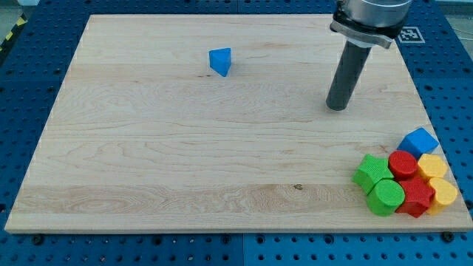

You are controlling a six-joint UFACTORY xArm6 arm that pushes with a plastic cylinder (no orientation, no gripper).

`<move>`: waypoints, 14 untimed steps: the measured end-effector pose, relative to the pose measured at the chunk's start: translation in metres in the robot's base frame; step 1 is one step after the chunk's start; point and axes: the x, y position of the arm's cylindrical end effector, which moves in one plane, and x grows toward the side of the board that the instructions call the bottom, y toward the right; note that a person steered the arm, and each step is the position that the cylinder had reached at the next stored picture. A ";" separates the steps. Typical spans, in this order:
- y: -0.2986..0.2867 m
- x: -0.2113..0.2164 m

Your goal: Keep your hand vertically below the blue triangle

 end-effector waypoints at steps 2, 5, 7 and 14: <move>-0.029 0.000; -0.076 0.004; -0.077 0.004; -0.188 -0.024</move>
